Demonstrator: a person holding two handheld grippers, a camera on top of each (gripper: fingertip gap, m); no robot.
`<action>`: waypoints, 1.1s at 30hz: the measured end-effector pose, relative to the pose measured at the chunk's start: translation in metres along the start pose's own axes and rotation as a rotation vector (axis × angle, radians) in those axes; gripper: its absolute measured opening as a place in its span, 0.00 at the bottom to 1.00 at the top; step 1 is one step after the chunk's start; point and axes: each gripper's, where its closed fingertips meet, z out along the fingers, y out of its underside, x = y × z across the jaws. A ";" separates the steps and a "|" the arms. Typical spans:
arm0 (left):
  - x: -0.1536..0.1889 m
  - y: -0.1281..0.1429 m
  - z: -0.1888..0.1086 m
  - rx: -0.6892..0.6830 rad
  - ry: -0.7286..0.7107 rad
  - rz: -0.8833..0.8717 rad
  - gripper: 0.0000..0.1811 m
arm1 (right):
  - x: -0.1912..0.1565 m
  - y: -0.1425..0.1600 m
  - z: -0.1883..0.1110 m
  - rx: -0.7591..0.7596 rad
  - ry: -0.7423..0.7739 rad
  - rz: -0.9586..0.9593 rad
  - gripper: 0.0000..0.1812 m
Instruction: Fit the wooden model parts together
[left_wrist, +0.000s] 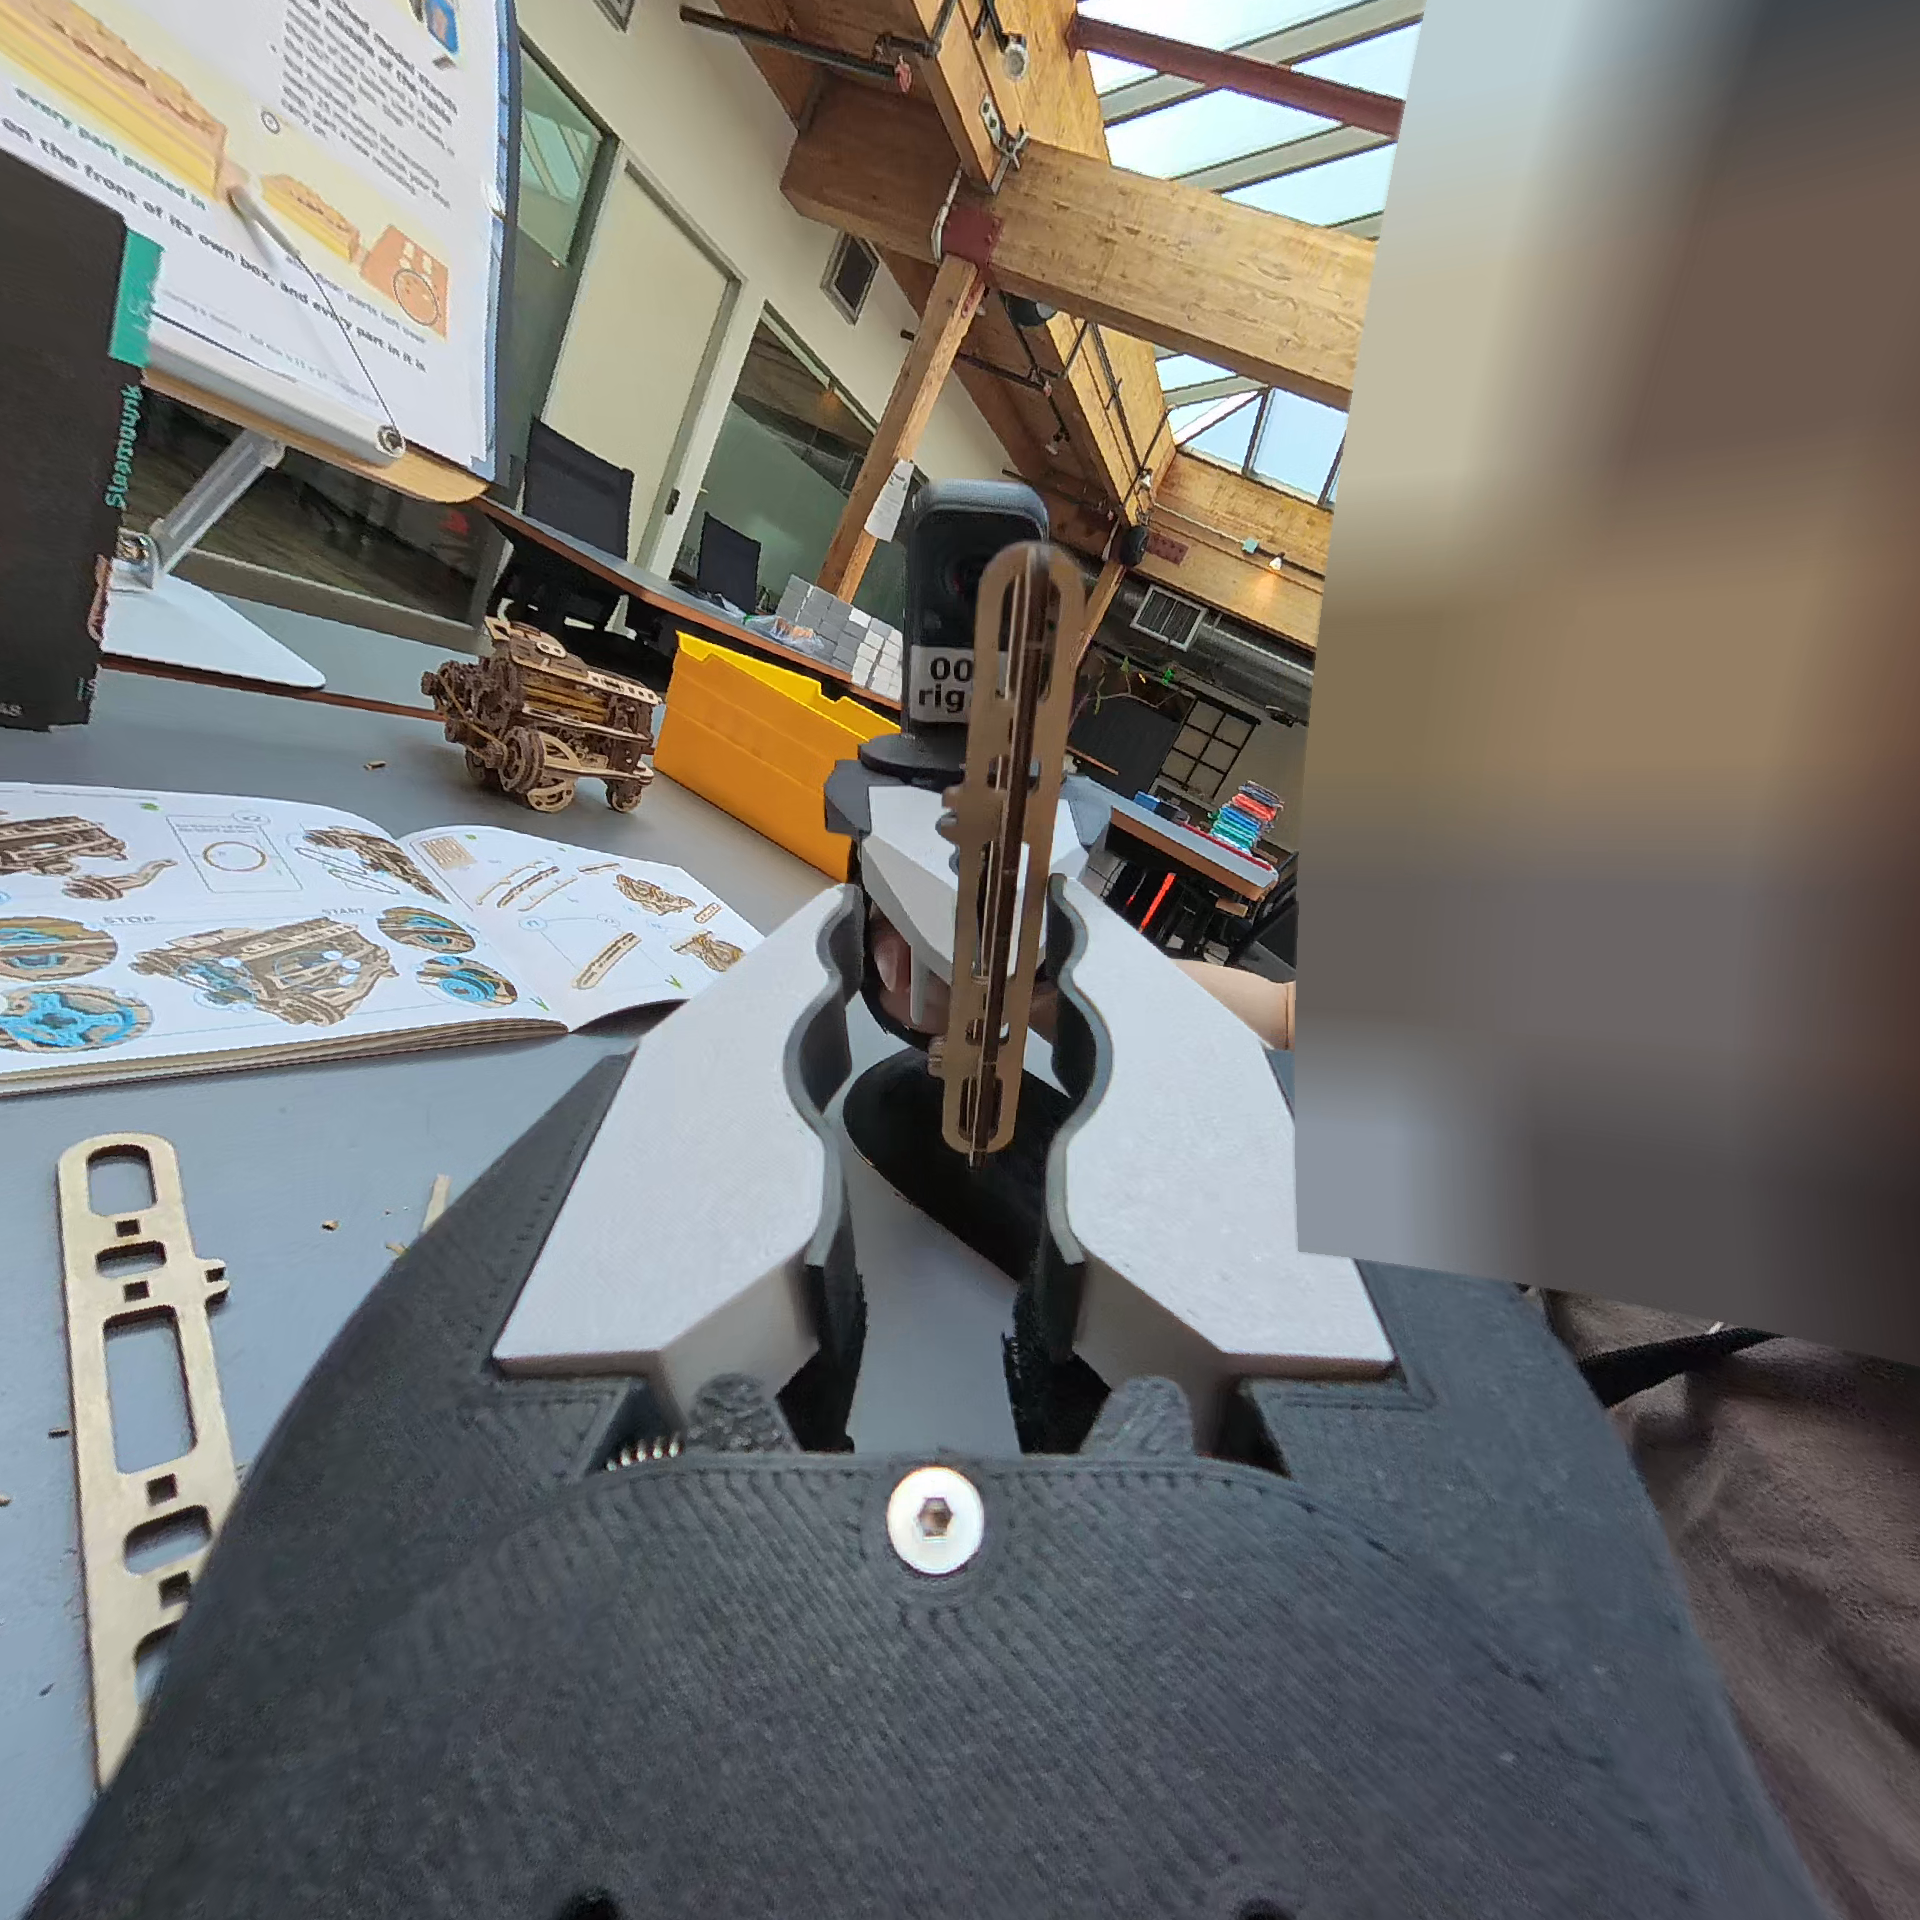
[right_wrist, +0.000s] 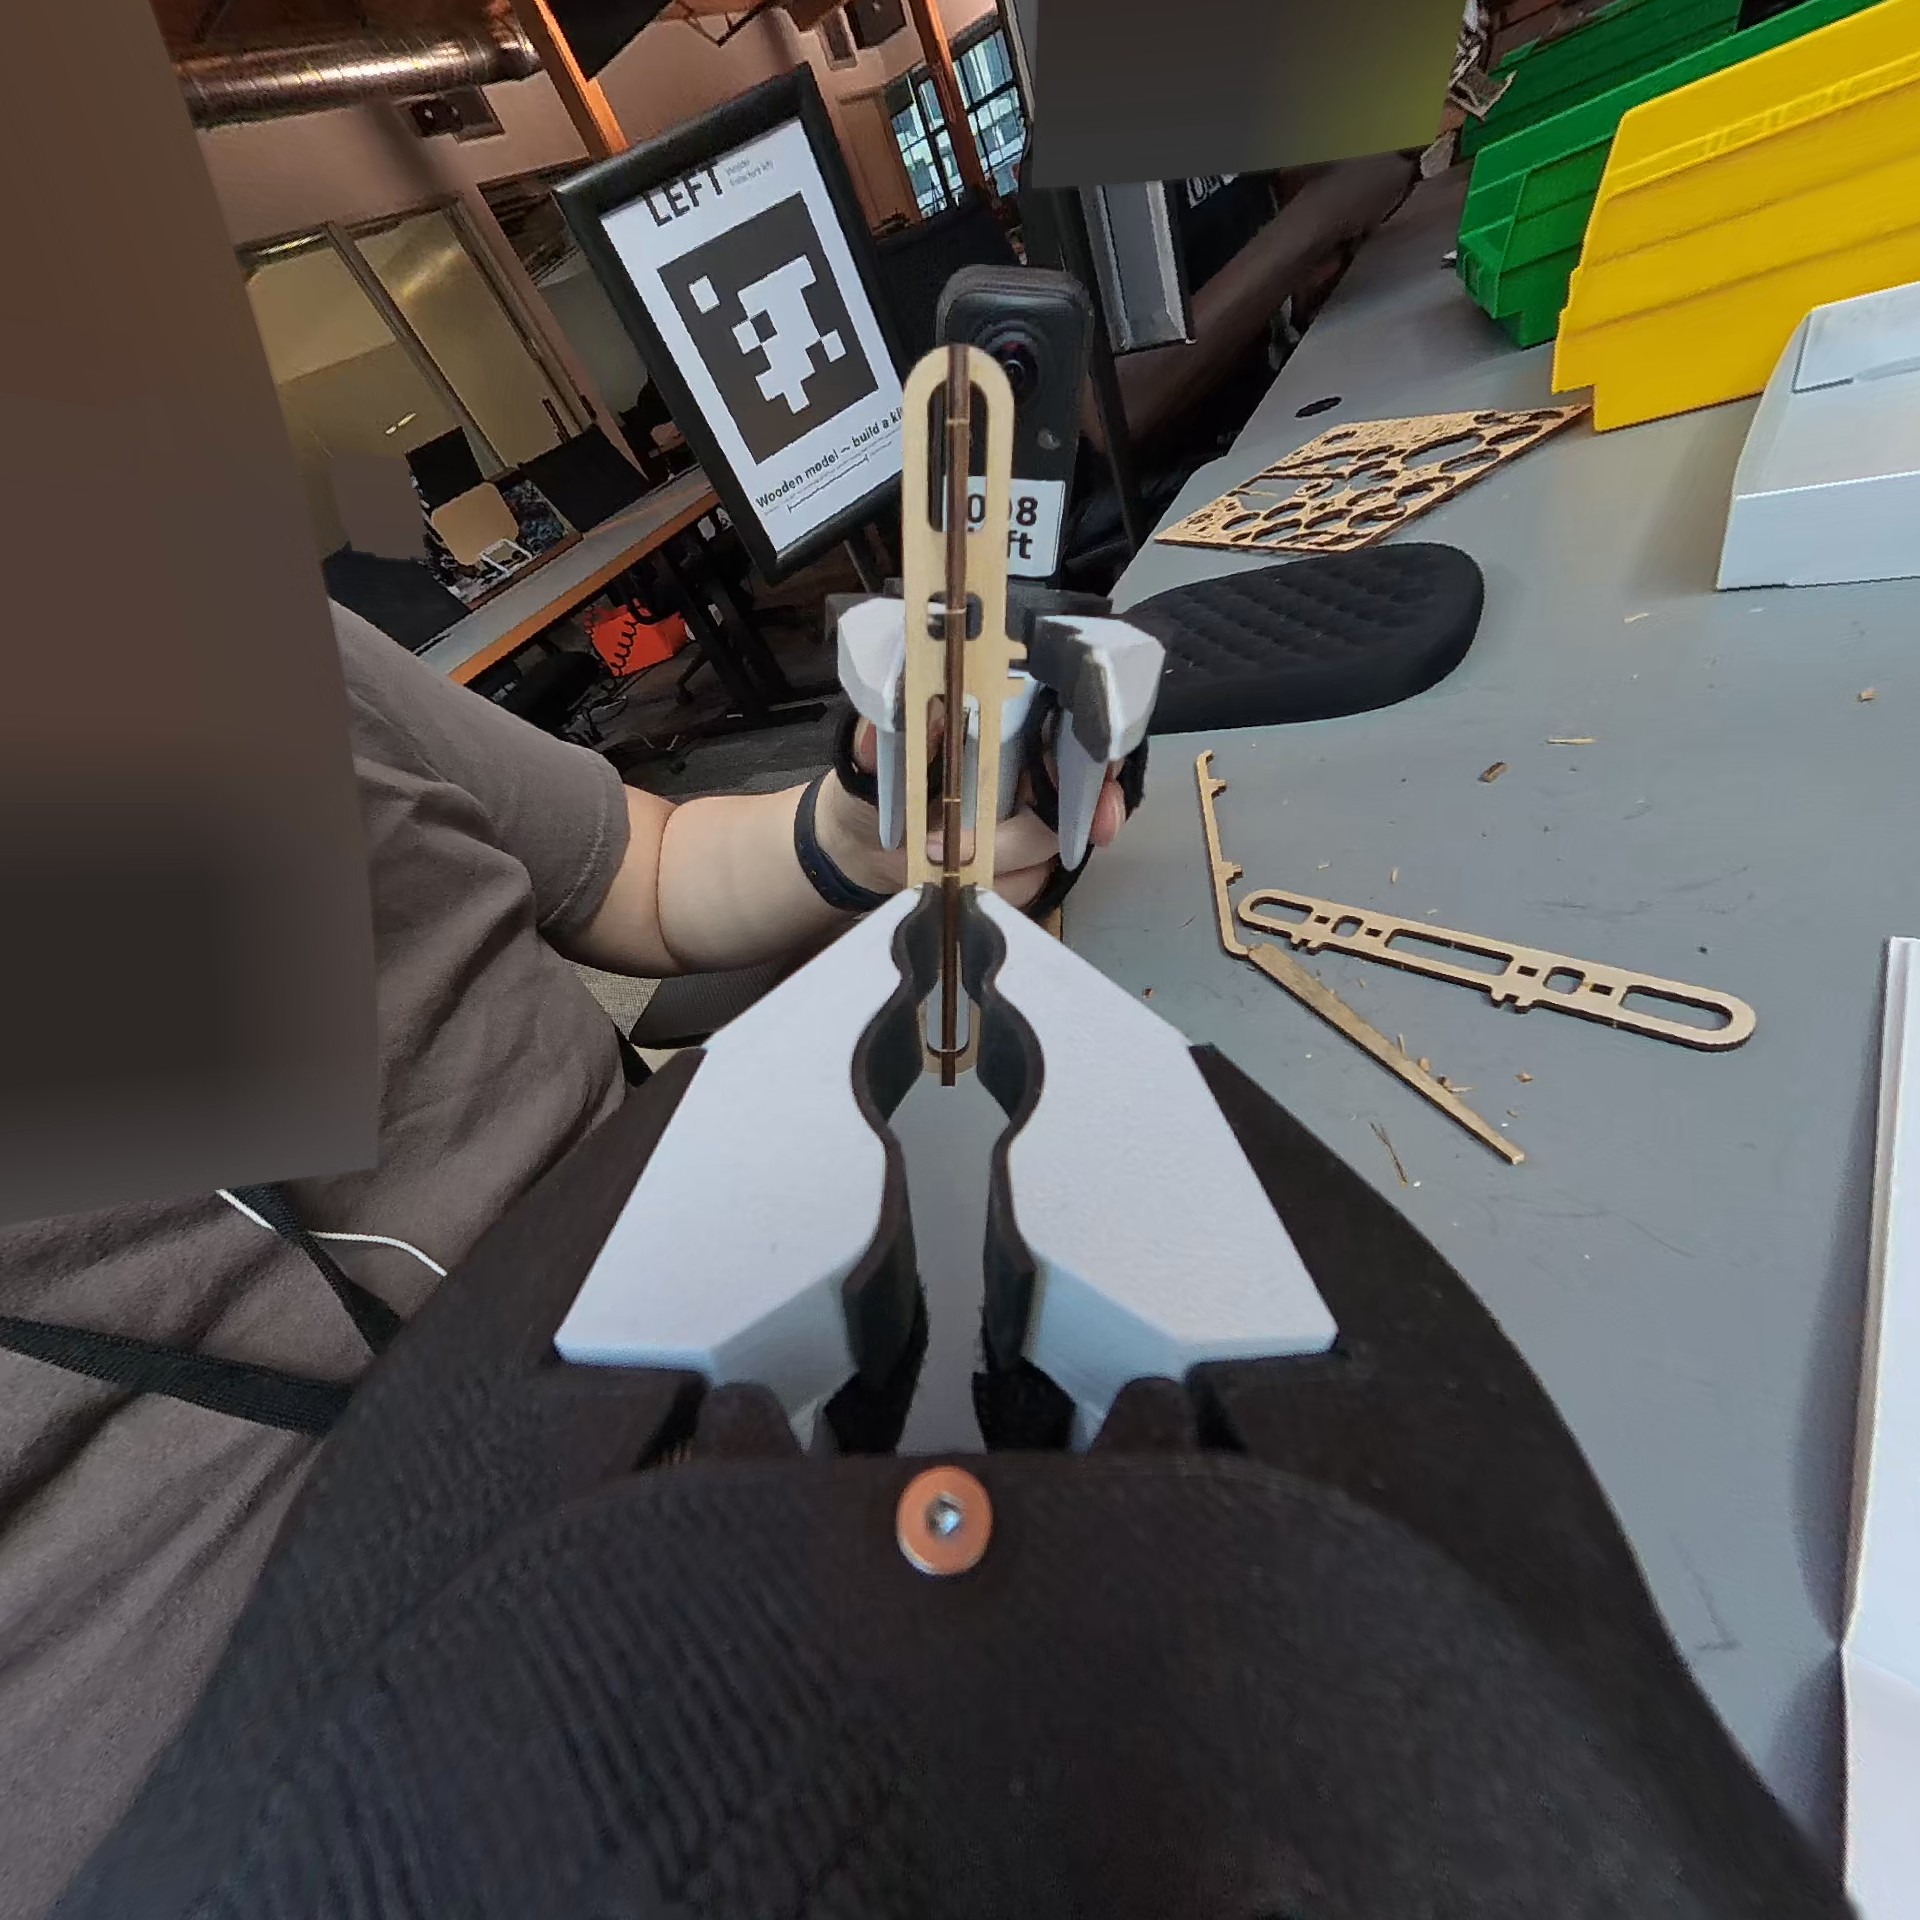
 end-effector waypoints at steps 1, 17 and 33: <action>0.002 0.005 0.002 -0.024 0.009 -0.002 0.18 | -0.001 -0.002 -0.001 0.007 -0.002 0.000 0.00; 0.007 0.024 0.009 -0.129 0.021 0.074 0.08 | 0.000 -0.009 -0.005 0.026 0.028 0.011 0.00; 0.006 0.026 0.009 -0.138 0.008 0.099 0.08 | 0.001 -0.006 -0.004 0.008 0.089 -0.058 0.00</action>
